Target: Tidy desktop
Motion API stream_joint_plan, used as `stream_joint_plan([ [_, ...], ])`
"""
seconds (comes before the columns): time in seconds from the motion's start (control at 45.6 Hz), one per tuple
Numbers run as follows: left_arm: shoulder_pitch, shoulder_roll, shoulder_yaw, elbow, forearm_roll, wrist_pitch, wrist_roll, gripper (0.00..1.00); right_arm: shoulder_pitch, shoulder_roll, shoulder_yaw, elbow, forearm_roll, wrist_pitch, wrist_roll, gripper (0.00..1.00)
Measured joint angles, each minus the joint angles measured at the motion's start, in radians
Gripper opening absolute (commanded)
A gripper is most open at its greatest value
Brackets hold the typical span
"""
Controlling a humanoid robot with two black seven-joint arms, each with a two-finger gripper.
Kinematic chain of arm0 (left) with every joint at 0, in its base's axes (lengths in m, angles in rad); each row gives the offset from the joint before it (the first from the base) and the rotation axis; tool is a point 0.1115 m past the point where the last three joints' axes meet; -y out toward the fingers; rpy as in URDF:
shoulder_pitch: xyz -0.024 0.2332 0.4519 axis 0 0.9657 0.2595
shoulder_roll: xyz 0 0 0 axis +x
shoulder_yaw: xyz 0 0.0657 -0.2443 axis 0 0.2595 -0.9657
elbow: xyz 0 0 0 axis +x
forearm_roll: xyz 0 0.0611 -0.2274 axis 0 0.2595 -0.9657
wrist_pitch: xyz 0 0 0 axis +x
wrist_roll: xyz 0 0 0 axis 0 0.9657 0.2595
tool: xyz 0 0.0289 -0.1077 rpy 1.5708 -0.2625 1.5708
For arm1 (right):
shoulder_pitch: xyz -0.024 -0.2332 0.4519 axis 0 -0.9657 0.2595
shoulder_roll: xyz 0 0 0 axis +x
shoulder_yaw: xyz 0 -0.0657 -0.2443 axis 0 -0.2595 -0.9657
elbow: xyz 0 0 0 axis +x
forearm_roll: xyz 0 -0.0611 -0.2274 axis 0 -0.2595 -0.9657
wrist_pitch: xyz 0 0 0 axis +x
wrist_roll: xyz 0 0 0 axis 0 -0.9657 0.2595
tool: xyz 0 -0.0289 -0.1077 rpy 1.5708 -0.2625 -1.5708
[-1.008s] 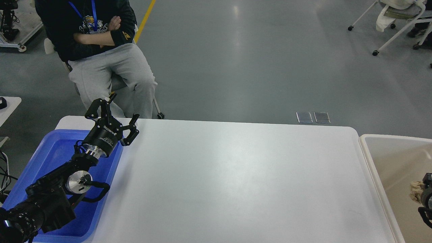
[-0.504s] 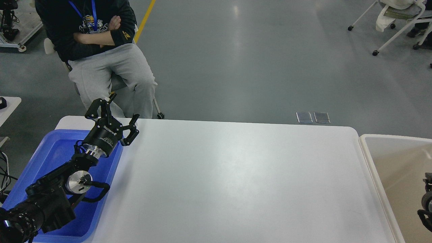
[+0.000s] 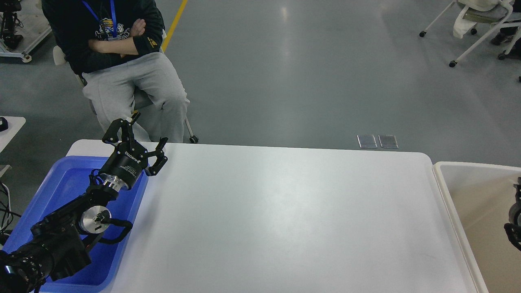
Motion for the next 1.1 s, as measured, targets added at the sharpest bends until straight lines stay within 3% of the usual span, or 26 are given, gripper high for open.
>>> stream_joint_plan([
  [0.307, 0.000, 0.000, 0.000, 0.000, 0.000, 0.000, 0.000, 1.00, 0.168, -0.012, 0.127, 0.124, 0.020, 0.009, 0.001, 1.00],
  [0.57, 0.000, 0.000, 0.000, 0.000, 0.000, 0.000, 0.000, 1.00, 0.270, -0.013, 0.247, 0.370, 0.025, 0.012, -0.002, 1.00],
  [0.811, 0.000, 0.000, 0.000, 0.000, 0.000, 0.000, 0.000, 1.00, 0.282, 0.010, 0.402, 0.644, 0.032, 0.023, -0.003, 1.00],
  [1.096, 0.000, 0.000, 0.000, 0.000, 0.000, 0.000, 0.000, 1.00, 0.209, 0.108, 0.490, 0.776, 0.044, 0.058, -0.001, 1.00],
])
